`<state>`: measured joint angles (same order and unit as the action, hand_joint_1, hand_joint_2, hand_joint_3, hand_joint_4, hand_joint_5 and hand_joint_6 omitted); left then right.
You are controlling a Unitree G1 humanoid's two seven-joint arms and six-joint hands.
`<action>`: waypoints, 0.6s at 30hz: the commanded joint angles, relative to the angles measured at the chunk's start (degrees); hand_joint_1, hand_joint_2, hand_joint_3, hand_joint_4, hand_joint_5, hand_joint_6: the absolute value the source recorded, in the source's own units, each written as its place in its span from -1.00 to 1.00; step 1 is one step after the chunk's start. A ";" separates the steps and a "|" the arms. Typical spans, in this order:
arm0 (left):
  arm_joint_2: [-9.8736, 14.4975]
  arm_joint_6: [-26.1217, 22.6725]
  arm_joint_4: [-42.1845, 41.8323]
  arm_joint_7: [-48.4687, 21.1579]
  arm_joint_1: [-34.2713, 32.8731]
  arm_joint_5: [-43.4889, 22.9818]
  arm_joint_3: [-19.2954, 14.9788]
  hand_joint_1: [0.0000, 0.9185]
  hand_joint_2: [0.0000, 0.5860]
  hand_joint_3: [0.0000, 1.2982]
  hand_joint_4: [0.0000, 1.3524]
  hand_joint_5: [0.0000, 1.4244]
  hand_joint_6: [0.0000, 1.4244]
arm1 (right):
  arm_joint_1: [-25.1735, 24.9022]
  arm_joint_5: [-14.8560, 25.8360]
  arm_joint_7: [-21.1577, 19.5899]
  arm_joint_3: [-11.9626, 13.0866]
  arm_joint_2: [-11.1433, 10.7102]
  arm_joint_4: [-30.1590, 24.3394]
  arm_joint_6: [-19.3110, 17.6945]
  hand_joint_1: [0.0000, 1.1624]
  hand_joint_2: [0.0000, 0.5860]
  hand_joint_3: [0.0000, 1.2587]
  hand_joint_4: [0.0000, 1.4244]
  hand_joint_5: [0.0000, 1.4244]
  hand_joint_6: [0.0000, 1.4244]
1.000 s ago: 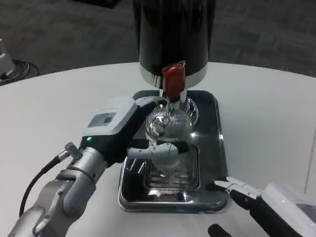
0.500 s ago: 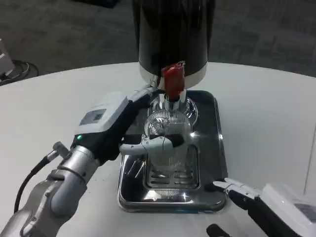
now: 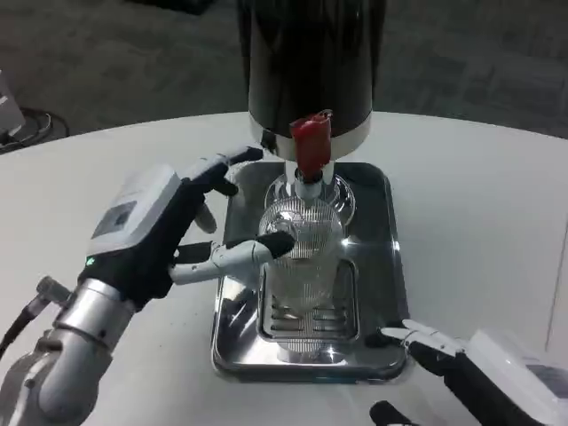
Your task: Grasp the cup under the faucet to collect the drink, then remove the cup.
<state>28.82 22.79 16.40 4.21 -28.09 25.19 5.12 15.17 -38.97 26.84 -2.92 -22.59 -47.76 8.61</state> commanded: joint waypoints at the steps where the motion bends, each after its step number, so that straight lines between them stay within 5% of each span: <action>1: 0.77 0.03 -4.23 0.27 2.97 -1.74 -3.36 -0.63 -0.79 -0.66 -0.76 -0.50 -0.03 | 0.04 0.26 0.20 -0.05 0.18 -0.06 0.49 -0.37 0.52 -0.66 -0.85 -0.79 -0.75; 5: 0.30 -0.44 -8.08 -0.72 4.12 -4.45 -6.11 -0.64 -0.77 -0.66 -0.75 -0.50 -0.06 | -0.28 0.06 0.13 -0.45 0.22 0.13 0.66 -0.36 0.53 -0.65 -0.85 -0.78 -0.75; 9: -0.85 -1.46 -11.84 -3.94 3.58 -9.70 -7.41 -0.82 -0.70 -0.60 -0.67 -0.54 -0.30 | -0.48 -0.03 -0.01 -0.58 0.30 0.29 0.72 -0.36 0.54 -0.65 -0.84 -0.78 -0.75; 18: -2.45 -4.00 -13.54 -16.27 -2.67 -20.93 -5.59 -1.00 -0.68 -0.56 -0.64 -0.53 -0.37 | -0.37 0.08 0.01 -0.24 0.16 0.32 1.06 -0.33 0.54 -0.65 -0.83 -0.78 -0.77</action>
<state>27.30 20.55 2.92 -7.93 -28.54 7.98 -1.32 14.42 -39.01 26.85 -3.17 -22.54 -47.59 9.46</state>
